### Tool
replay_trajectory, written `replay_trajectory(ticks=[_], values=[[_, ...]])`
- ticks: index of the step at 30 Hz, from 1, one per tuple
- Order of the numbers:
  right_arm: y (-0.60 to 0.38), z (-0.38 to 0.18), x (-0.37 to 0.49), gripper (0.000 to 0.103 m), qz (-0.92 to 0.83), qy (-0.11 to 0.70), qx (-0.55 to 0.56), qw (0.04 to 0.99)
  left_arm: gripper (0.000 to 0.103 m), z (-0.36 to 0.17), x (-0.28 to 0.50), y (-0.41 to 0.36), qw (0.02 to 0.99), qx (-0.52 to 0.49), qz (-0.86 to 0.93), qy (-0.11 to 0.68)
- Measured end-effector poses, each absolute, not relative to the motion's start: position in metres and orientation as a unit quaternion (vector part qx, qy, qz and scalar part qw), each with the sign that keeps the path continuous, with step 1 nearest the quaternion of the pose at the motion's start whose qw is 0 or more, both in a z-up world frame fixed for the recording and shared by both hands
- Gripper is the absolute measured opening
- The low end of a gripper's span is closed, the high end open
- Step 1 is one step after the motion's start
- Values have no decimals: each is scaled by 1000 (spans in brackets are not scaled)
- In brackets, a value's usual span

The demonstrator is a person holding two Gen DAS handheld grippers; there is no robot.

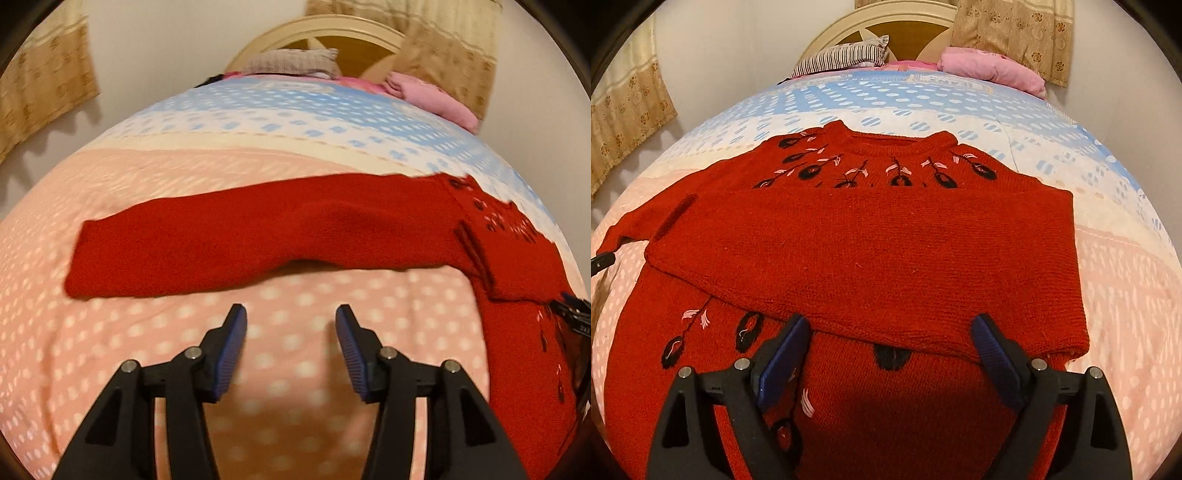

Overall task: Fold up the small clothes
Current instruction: 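Move the left gripper to the other sleeve cuff and close on it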

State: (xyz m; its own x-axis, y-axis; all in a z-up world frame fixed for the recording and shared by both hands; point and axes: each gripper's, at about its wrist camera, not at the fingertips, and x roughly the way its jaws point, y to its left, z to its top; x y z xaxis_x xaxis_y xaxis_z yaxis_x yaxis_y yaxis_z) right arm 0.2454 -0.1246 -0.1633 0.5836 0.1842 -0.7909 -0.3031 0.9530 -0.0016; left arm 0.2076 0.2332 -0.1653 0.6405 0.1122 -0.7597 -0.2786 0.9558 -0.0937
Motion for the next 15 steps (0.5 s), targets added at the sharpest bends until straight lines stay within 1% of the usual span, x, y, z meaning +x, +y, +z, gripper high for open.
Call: replay_trajectory(ticks=[4, 10, 15], values=[[-125, -163, 245, 91, 138, 435, -68, 887, 53, -164, 198, 264, 895, -154, 137, 395], [-124, -163, 244, 91, 138, 434, -67, 888, 53, -174, 173, 335, 862, -332, 153, 351], [-124, -163, 244, 91, 138, 434, -68, 888, 53, -191, 159, 365, 826, -458, 140, 298]])
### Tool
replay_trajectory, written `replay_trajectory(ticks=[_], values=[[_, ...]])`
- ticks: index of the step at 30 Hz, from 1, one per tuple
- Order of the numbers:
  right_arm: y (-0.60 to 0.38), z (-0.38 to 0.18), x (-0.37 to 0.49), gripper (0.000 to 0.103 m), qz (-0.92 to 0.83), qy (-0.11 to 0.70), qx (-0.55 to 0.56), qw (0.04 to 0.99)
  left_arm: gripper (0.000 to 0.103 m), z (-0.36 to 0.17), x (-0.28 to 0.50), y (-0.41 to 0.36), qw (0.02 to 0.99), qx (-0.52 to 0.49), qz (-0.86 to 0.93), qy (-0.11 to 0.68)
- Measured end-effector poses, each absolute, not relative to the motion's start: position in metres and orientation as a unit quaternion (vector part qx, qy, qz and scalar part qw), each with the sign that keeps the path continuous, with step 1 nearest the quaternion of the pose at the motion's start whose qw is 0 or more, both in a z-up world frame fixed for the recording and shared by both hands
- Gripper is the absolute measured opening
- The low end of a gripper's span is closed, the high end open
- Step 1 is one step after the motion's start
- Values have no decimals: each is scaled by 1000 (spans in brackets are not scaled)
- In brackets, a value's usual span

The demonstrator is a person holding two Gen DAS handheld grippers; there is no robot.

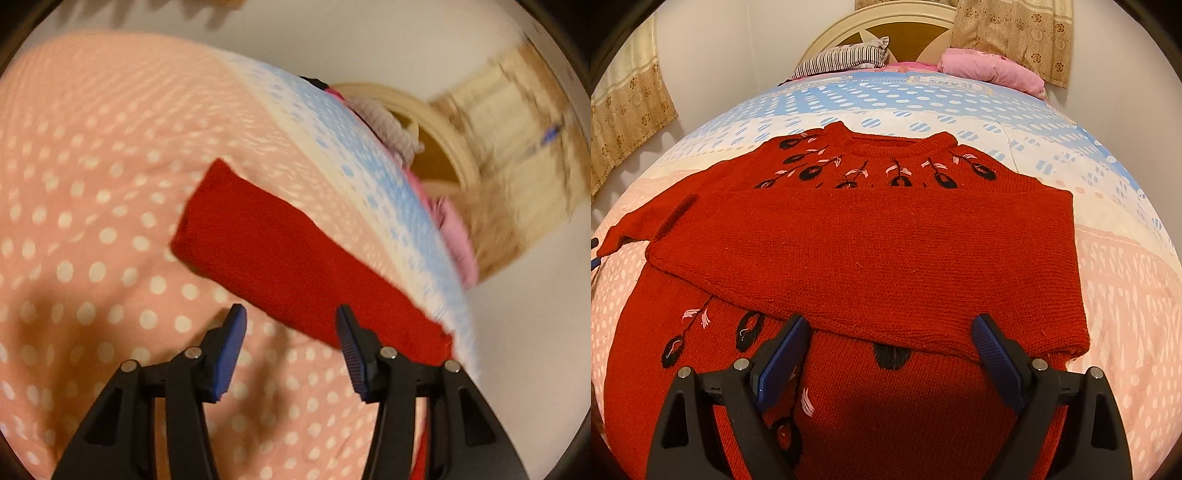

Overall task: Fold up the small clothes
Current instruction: 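Move the left gripper to the other sleeve cuff and close on it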

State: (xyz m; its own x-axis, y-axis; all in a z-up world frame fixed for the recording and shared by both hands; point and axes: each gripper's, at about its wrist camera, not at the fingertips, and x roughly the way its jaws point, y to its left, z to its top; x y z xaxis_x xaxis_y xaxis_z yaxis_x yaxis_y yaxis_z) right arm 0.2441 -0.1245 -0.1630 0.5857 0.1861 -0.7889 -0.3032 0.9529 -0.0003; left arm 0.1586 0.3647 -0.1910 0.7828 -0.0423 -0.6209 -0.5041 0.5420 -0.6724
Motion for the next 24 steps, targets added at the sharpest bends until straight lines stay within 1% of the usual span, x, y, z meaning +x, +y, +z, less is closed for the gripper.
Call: replay_trajectory(ticks=[2, 8, 18, 19, 21, 24], values=[[-124, -163, 244, 91, 138, 434, -68, 888, 53, -198, 158, 369, 817, -478, 144, 288], [-124, -163, 244, 91, 138, 434, -68, 888, 53, -203, 157, 371, 810, -494, 159, 273], [-124, -163, 244, 91, 138, 433, -68, 888, 53, -205, 168, 392, 819, -483, 181, 252], [-124, -163, 244, 91, 138, 433, -68, 888, 48, -204, 169, 393, 821, -478, 183, 252], [-124, -163, 244, 91, 138, 433, -68, 888, 42, -204, 171, 394, 826, -465, 188, 256], [-124, -163, 244, 91, 138, 433, -68, 888, 4, -208, 173, 399, 826, -467, 174, 262]])
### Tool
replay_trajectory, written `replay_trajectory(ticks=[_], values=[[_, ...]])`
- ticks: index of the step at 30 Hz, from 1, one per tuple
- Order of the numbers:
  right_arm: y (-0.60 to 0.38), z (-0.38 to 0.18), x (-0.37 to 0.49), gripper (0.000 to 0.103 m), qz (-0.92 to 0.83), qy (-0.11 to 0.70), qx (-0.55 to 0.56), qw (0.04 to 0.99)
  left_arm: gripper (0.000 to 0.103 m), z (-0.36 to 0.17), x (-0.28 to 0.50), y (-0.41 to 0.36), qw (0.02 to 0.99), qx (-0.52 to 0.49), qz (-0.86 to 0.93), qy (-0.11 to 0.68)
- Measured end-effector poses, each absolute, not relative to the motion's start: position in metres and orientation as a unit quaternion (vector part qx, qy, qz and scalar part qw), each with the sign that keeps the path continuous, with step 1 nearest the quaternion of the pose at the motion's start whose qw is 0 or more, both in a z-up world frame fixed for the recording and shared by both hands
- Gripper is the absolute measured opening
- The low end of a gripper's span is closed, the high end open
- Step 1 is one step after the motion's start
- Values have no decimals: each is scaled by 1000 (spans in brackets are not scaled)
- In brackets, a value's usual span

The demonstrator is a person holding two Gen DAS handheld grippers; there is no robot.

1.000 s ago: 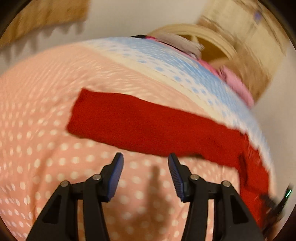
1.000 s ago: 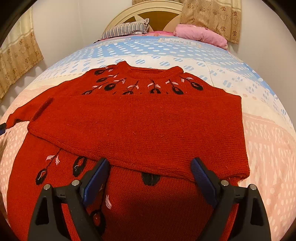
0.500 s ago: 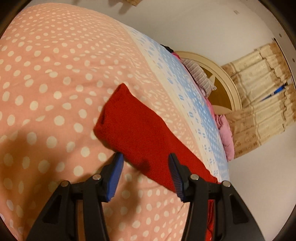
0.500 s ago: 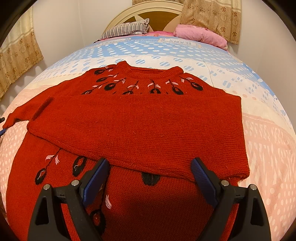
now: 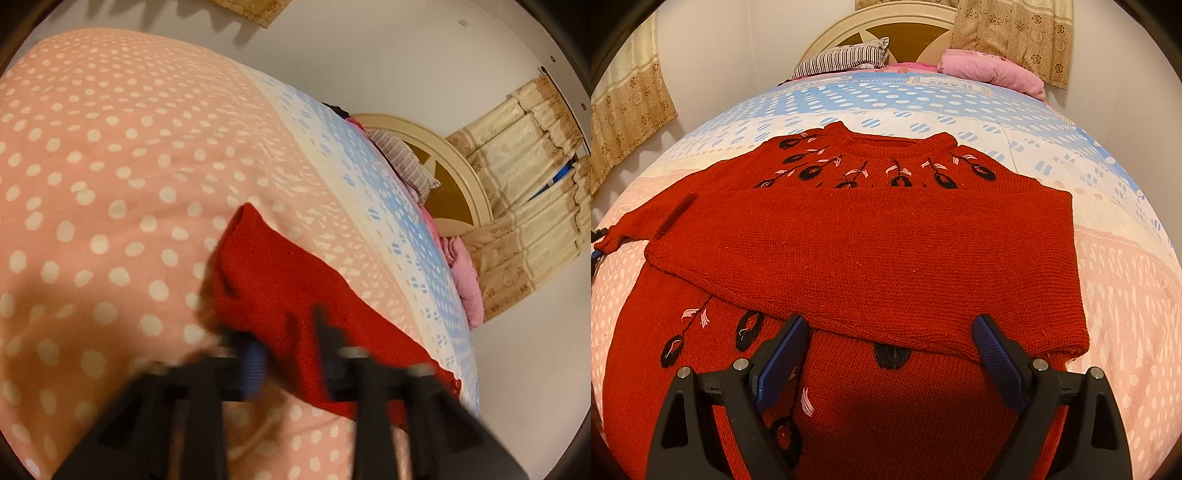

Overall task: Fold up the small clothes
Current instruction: 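Move the left gripper to the other sleeve cuff and close on it, then lift the sleeve with the left gripper and fold it over the body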

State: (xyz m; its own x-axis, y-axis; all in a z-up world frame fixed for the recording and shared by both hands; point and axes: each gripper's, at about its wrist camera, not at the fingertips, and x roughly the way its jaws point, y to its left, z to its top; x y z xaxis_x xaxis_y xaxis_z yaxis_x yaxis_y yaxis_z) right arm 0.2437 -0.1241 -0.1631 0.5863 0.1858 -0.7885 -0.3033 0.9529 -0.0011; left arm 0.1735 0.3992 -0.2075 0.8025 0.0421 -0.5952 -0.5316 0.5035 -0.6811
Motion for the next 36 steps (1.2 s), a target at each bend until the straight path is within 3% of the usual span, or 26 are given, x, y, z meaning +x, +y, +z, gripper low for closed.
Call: replay_trajectory(ticks=[5, 19, 26, 36], values=[[-124, -163, 244, 92, 137, 433, -68, 888, 4, -194, 172, 398, 838, -459, 149, 255], [-141, -140, 238, 92, 162, 418, -15, 894, 4, -90, 199, 361, 886, -388, 82, 241], [-162, -92, 209, 92, 178, 360, 30, 915, 4, -27, 228, 319, 909, -352, 38, 218], [-162, -89, 161, 92, 219, 362, 12, 906, 4, 32, 266, 231, 927, -309, -45, 209]])
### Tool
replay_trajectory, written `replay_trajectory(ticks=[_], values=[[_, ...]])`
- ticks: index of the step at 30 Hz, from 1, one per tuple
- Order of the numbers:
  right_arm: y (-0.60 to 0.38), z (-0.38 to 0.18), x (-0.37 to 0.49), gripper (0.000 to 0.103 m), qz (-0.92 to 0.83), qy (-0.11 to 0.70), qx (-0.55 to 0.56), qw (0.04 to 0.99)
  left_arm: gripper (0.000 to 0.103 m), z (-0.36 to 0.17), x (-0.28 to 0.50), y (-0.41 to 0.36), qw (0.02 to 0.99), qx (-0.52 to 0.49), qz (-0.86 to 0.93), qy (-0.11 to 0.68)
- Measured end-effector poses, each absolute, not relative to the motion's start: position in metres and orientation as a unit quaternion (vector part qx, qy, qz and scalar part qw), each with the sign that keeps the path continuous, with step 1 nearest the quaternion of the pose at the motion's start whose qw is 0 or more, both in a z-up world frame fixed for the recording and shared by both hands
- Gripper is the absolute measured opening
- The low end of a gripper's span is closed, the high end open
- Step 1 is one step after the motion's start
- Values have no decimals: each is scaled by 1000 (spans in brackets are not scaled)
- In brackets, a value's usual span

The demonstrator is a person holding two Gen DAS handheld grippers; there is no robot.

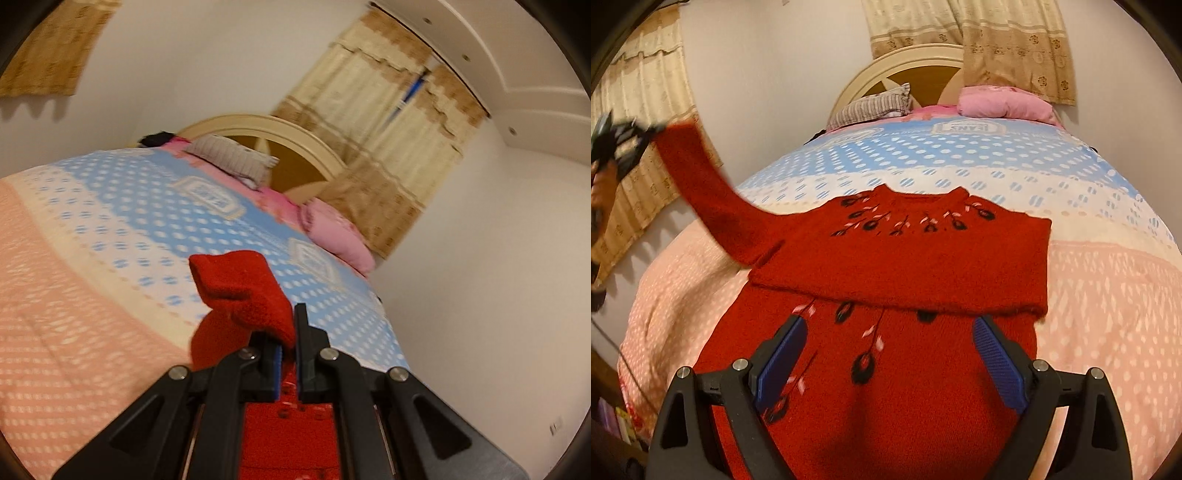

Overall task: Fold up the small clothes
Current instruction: 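Lift the sleeve with the left gripper and fold it over the body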

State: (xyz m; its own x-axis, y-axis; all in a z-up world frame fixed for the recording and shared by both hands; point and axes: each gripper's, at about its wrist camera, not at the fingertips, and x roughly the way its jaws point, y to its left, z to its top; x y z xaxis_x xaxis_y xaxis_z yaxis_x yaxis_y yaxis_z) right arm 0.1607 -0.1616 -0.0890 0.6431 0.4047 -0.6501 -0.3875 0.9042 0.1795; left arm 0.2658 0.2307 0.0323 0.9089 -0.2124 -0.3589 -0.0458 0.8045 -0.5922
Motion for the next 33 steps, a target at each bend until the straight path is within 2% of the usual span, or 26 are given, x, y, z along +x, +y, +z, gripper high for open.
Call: replay_trajectory(ticks=[7, 18, 24, 26, 27, 28, 29, 30, 33], values=[[-172, -90, 132, 92, 230, 357, 12, 905, 4, 33, 294, 164, 923, -292, -91, 231], [-190, -126, 109, 92, 216, 372, 33, 902, 4, -22, 333, 33, 917, -230, -139, 294], [-202, -143, 105, 92, 196, 380, 50, 903, 6, -69, 332, -45, 931, -109, -120, 328], [-205, -149, 105, 92, 194, 383, 57, 901, 14, -80, 331, -62, 927, -76, -125, 345], [-207, -149, 104, 92, 195, 378, 63, 903, 25, -82, 328, -69, 925, -58, -130, 351], [-208, -149, 103, 92, 196, 375, 68, 904, 44, -82, 324, -71, 926, -47, -131, 349], [-209, -149, 102, 92, 195, 374, 72, 904, 56, -79, 315, -72, 932, -31, -130, 338], [-210, -151, 103, 92, 196, 374, 75, 903, 72, -76, 308, -73, 937, -19, -126, 325], [-211, -151, 102, 92, 197, 371, 82, 904, 90, -68, 282, -59, 946, 11, -128, 296]])
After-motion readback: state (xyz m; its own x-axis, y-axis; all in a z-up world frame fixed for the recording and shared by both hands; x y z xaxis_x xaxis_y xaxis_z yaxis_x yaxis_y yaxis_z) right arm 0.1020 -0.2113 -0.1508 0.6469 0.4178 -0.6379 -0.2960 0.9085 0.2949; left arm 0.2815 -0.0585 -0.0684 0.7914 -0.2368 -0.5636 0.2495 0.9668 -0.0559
